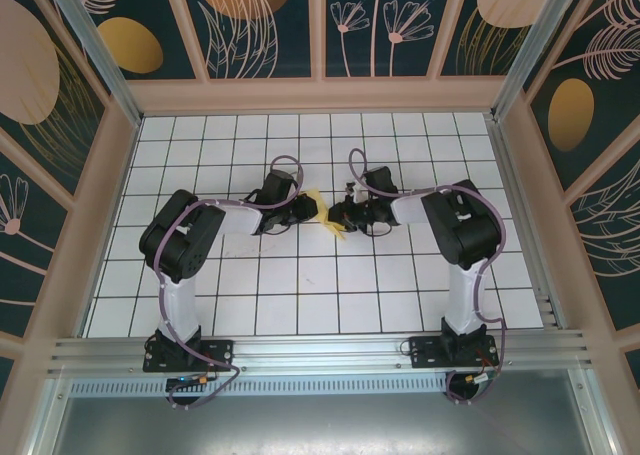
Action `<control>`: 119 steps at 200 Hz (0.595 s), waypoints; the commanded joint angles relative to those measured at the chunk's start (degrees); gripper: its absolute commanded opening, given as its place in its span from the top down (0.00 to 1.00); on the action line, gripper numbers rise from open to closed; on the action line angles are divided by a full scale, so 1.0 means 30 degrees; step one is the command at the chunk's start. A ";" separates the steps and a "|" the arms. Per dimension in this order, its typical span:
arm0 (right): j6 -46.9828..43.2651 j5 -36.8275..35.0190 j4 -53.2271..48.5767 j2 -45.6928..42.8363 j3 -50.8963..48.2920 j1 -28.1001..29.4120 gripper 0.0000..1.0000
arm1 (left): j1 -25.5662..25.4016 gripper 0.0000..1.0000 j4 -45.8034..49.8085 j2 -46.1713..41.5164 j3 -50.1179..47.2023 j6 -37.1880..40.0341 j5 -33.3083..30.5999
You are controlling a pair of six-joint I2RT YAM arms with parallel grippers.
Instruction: Fold a paper plane with a square sheet of paper (pick it up from the middle)
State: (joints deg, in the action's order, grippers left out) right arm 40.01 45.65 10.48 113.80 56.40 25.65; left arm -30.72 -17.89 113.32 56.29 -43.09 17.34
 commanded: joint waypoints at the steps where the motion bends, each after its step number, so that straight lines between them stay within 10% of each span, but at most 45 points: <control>1: -0.1438 -0.0541 -0.1548 -0.1260 0.0439 0.0098 0.77 | -0.0043 0.81 0.2182 0.1632 -0.0289 0.0532 -0.1138; 119: -0.4177 -0.2061 -0.3869 -0.1809 0.0348 0.0595 0.78 | -0.0031 0.81 0.2204 0.1778 0.0173 0.0536 -0.0947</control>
State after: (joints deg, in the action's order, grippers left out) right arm 30.26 40.95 1.06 110.61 57.39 27.00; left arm -30.72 -17.74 113.40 56.42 -43.07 17.54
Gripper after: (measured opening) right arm 0.238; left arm 0.191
